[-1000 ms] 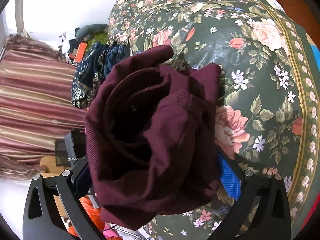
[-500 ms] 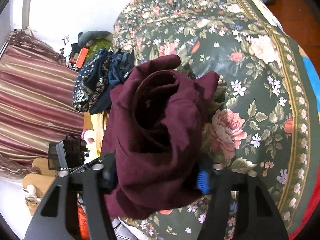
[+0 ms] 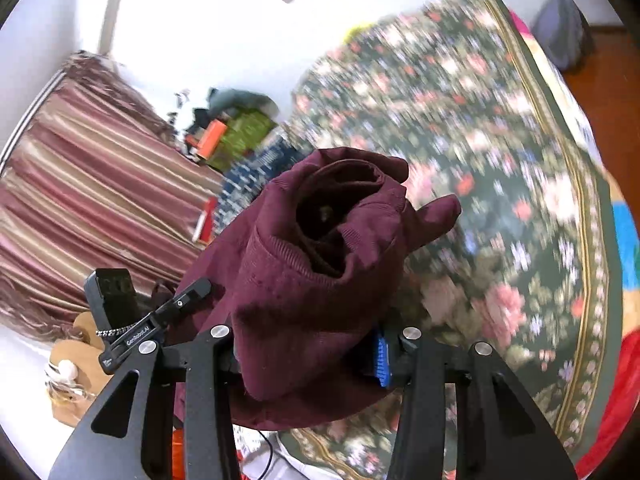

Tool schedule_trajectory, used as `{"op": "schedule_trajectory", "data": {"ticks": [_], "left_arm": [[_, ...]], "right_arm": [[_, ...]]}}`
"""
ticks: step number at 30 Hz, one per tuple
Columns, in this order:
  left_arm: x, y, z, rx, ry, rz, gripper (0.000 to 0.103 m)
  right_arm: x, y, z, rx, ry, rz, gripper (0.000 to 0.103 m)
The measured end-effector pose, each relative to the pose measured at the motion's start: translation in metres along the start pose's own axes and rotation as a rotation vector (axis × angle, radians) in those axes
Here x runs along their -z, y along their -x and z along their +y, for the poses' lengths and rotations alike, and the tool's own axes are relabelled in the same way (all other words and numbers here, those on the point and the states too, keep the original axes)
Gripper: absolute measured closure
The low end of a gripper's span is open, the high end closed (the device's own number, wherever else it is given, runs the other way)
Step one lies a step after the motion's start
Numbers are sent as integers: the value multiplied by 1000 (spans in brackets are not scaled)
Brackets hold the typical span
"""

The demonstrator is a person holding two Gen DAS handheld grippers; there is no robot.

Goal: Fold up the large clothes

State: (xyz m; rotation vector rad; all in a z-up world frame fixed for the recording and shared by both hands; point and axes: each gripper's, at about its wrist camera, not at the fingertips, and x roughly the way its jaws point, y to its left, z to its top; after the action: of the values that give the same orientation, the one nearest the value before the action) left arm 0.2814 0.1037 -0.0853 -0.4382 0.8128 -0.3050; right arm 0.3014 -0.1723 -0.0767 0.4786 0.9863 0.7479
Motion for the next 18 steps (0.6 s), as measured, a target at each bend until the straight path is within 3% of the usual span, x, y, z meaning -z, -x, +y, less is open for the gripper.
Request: {"op": "schedule_trajectory", "data": {"ticks": [5,11,18], "left_arm": [[-41,46,-12,2,-70,-124,66],[-90,97,-11,-62,-170,-293,66],[-147,121,64,-156,-115,-378,67]], "right_arm": [[-25,8,44,-35,98,-86,64],[-63,-16,92,-105,204,-154,64],[-105,-104,126,-168,271,-158,64]]}}
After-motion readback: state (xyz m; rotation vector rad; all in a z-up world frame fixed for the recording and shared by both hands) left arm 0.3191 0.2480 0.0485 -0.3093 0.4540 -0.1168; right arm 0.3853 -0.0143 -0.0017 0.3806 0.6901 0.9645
